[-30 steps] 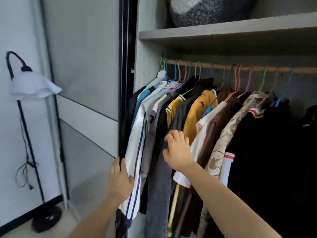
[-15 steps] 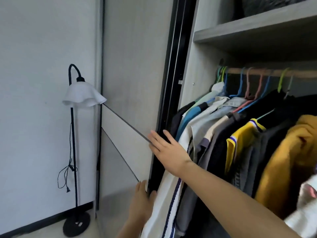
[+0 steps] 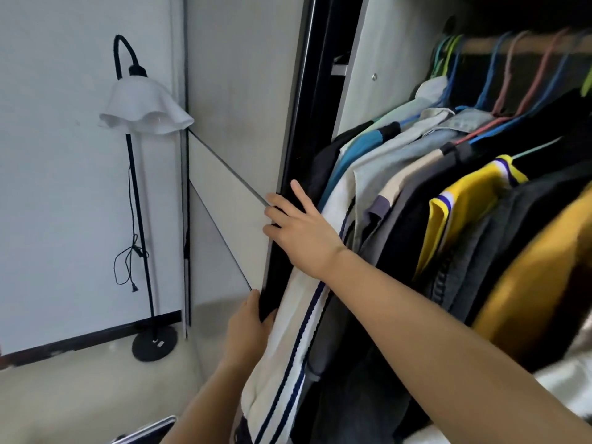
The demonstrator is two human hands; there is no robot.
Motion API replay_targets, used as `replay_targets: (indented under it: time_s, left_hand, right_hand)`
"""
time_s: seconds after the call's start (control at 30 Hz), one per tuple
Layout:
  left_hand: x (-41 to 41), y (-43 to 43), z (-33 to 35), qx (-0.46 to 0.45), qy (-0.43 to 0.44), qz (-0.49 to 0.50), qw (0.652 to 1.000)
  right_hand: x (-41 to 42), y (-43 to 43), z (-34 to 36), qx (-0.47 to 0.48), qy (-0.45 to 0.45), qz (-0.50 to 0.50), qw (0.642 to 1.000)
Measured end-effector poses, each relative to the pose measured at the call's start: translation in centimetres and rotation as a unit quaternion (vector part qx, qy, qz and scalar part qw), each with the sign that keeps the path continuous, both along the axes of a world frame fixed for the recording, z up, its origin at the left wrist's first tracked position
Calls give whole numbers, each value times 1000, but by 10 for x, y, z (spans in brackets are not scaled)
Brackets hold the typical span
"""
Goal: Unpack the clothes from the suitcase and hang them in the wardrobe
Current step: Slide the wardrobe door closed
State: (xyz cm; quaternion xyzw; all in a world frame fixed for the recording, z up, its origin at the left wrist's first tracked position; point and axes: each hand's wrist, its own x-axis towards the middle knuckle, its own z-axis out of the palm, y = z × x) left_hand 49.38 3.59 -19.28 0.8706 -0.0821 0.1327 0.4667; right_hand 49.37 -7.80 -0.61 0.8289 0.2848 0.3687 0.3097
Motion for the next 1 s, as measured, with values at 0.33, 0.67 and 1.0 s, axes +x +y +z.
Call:
replay_targets:
  time_s: [0.33, 0.67, 1.0]
  left_hand:
    - [-78, -11, 12, 43, 22, -58, 997]
    - [-182, -32, 2, 66, -9, -196, 978]
    - [-284, -52, 1, 58, 34, -288, 955]
  right_hand:
    - [-87, -14, 2, -24, 13, -82, 996]
    - [-233, -50, -20, 26, 53, -146, 987]
    - [-361, -58, -10, 77, 17, -178, 981]
